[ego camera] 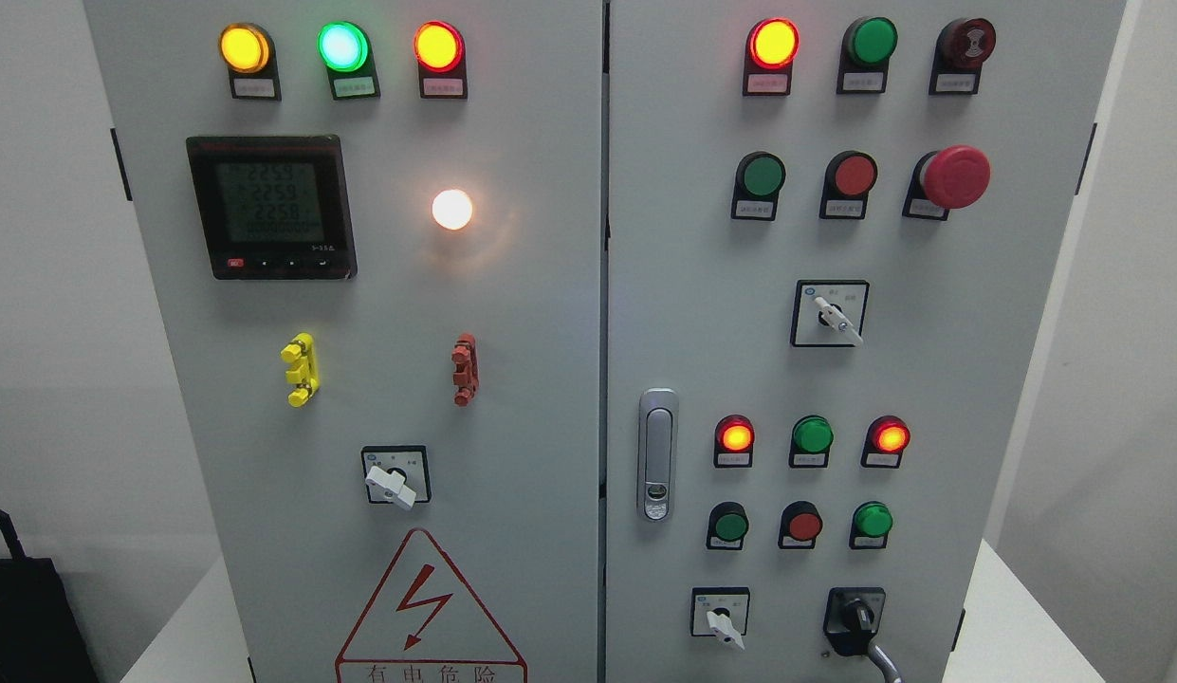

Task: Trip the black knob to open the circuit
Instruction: 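Raise the right hand up to the black rotary knob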

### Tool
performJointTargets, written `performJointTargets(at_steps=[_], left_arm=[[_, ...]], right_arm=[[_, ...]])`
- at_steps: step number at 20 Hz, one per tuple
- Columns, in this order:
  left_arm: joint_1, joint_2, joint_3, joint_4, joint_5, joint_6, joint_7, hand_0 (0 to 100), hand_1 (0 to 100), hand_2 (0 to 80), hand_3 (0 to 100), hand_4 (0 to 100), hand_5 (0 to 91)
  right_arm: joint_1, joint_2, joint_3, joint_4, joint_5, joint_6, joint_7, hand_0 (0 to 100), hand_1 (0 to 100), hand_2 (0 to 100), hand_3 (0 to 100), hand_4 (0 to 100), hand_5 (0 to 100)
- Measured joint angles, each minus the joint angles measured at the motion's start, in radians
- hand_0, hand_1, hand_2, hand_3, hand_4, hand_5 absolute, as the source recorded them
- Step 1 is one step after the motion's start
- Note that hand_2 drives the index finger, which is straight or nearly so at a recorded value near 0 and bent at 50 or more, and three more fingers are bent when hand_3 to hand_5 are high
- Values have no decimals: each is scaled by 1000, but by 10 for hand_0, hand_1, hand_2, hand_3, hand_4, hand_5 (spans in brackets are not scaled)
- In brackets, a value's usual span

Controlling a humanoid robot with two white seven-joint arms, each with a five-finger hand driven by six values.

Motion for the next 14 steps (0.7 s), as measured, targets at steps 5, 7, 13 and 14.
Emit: performJointTargets(at_steps=[5,7,13,14], left_arm=[[0,0,0,0,0,0,0,120,389,0,0,0,0],[0,0,0,0,0,0,0,120,389,0,0,0,0],[0,0,0,0,0,0,0,120,389,0,0,0,0],[0,0,0,0,0,0,0,120,389,0,0,0,0]], right_arm=[[0,0,8,0,0,0,-3,1000,793,0,901,814,776],[0,0,14,0,0,0,-5,1000,792,0,901,813,775],[-3,-1,29,0,0,1,-14,1000,791,0,901,812,770],[-4,-1,30,0,0,2,-15,1000,790,0,901,812,770]])
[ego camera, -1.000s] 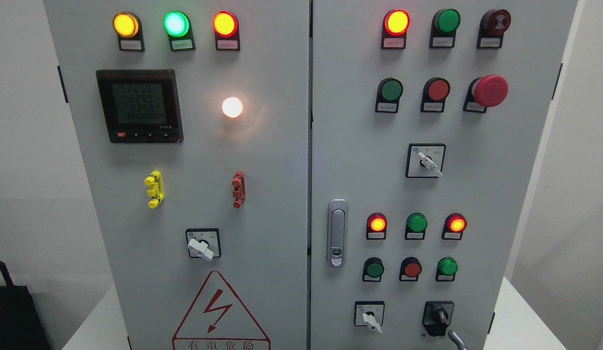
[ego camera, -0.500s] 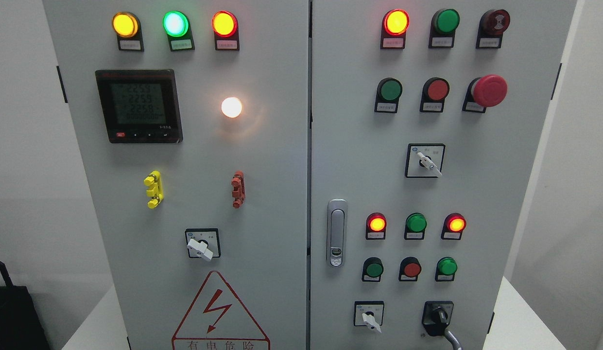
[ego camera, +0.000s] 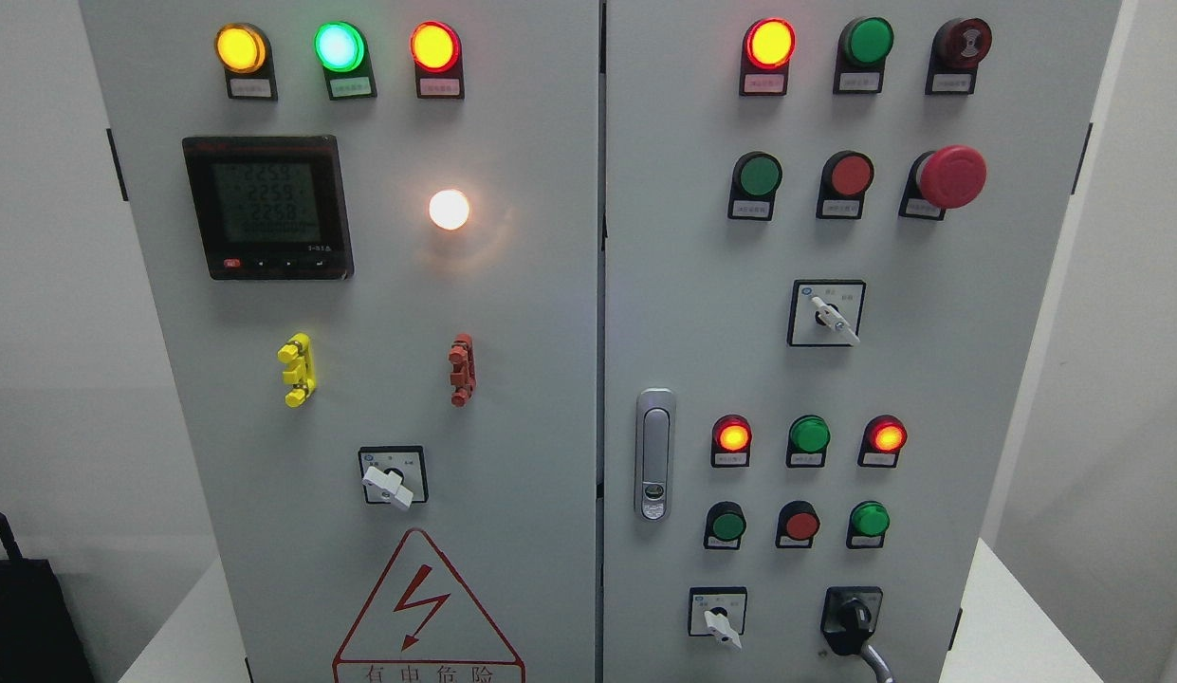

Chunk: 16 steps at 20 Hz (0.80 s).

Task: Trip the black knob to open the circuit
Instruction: 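Raise the right hand up to the black rotary knob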

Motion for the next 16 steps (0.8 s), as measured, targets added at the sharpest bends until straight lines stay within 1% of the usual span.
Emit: performJointTargets(at_steps=[16], left_arm=[[0,0,0,0,0,0,0,120,389,0,0,0,0]], right_arm=[[-6,-1,16,-4,0,8,-7,997,784,0,898,808,768]])
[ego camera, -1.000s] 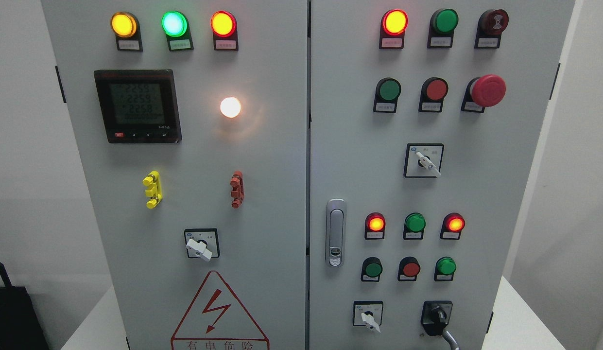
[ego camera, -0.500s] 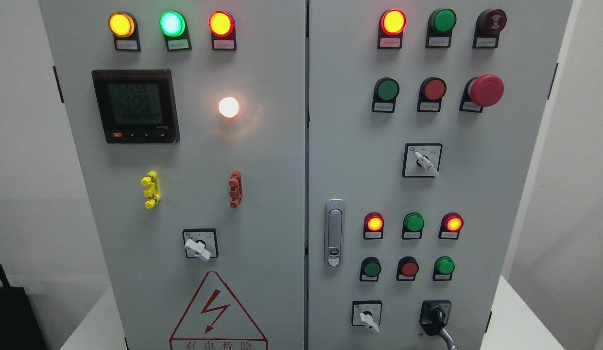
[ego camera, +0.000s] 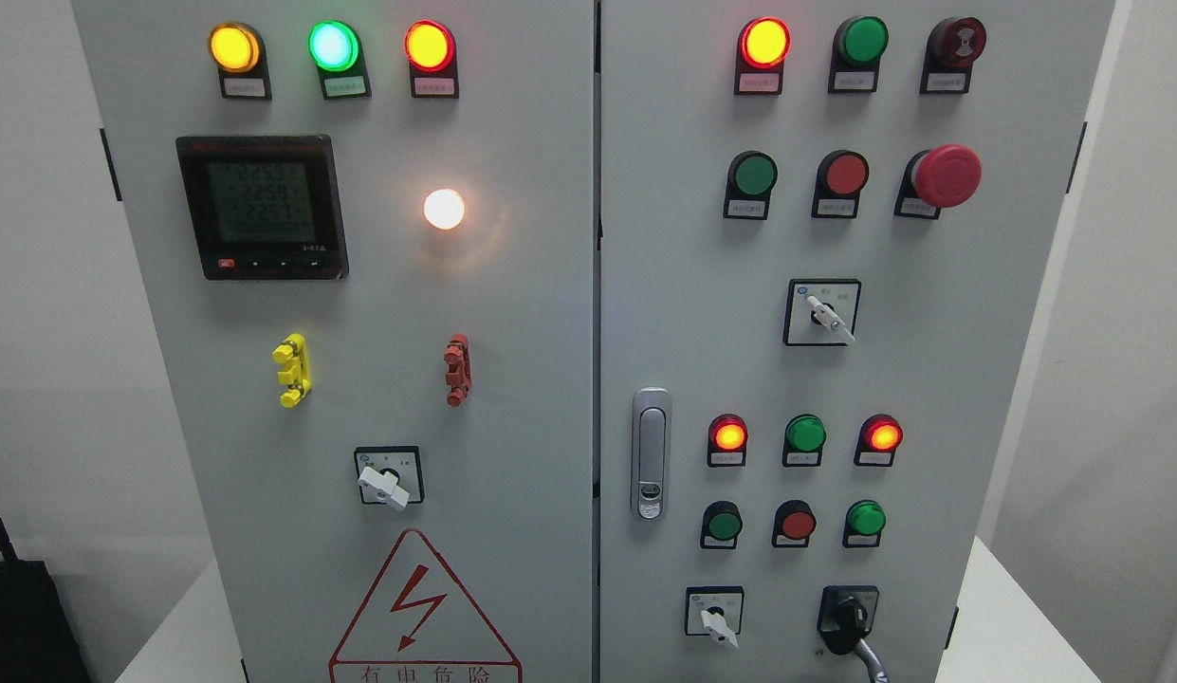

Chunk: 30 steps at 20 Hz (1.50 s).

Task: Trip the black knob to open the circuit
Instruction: 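Raise the right hand up to the black rotary knob, then grip the black knob with the right hand and twist it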

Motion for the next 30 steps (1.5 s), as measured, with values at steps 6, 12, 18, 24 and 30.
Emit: performJointTargets(at_steps=[6,12,18,24,30], left_arm=[[0,0,0,0,0,0,0,120,389,0,0,0,0],[0,0,0,0,0,0,0,120,389,0,0,0,0],[0,0,0,0,0,0,0,120,389,0,0,0,0],[0,0,0,0,0,0,0,120,389,0,0,0,0],[0,0,0,0,0,0,0,120,389,0,0,0,0]], right_arm=[[0,0,12,-5,0,2,-5,996,783,0,899,807,768],[0,0,14,-5,0,3,-7,996,781,0,899,806,766],[0,0,14,-7,-1,5,-7,996,780,0,898,805,767],[0,0,14,-7,-1,6,-7,997,780,0,898,804,766],[0,-1,27,-8,-2,6,-14,997,780,0,899,804,764]])
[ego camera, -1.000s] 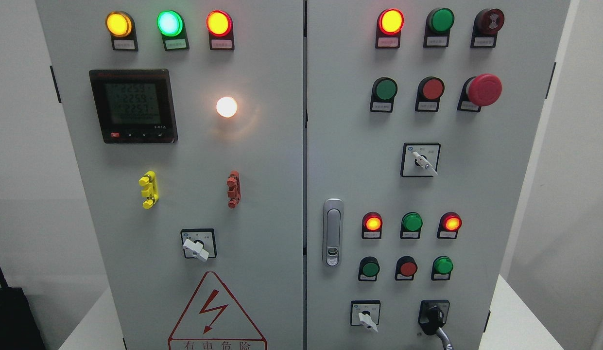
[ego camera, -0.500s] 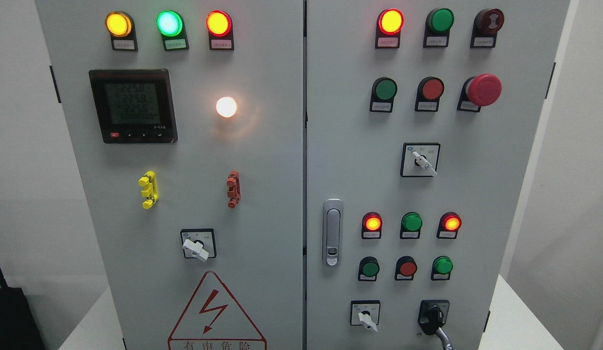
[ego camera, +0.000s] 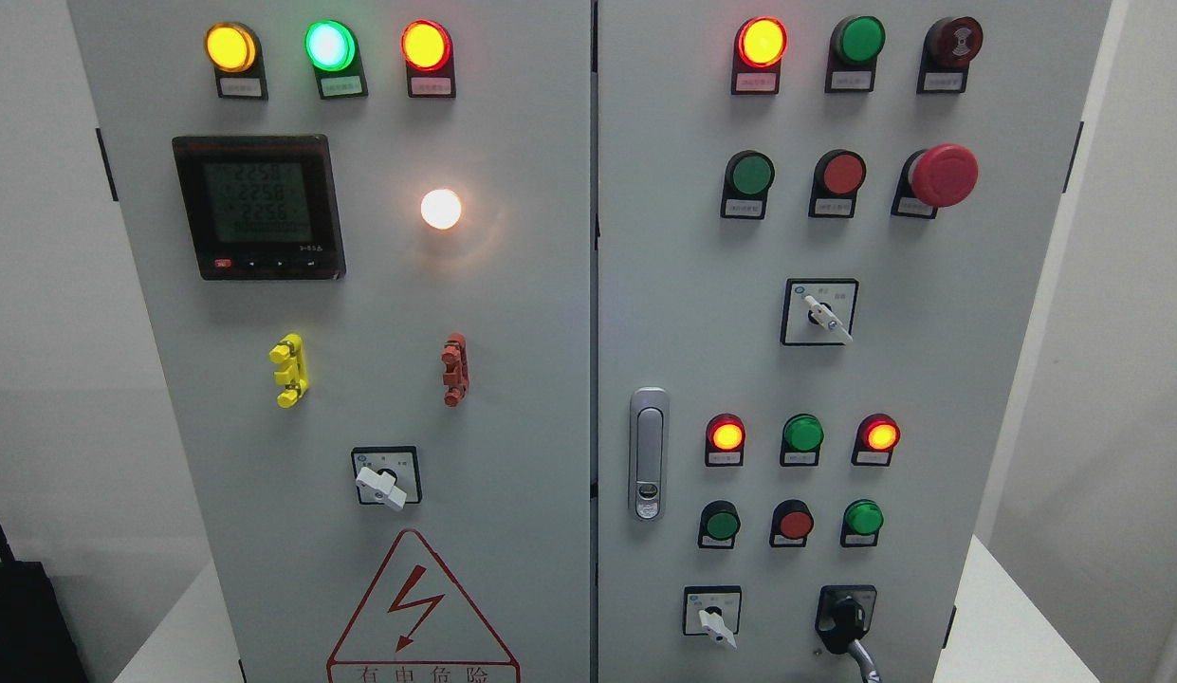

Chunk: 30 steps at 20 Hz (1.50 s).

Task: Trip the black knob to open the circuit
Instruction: 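Grip the black knob with the right hand and twist it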

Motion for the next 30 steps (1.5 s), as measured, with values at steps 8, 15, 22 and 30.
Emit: performJointTargets(at_steps=[8,15,22,30], left_arm=[[0,0,0,0,0,0,0,120,389,0,0,0,0],[0,0,0,0,0,0,0,120,389,0,0,0,0],[0,0,0,0,0,0,0,120,389,0,0,0,0],[0,0,0,0,0,0,0,120,389,0,0,0,0]], right_arm=[[0,0,1,0,0,0,-1,998,780,0,899,803,762],[-2,0,1,0,0,1,-1,998,779,0,898,802,762],[-3,0,1,0,0,1,-1,998,779,0,897,802,762],[-4,0,1,0,0,2,-2,999,777,0,897,802,764]])
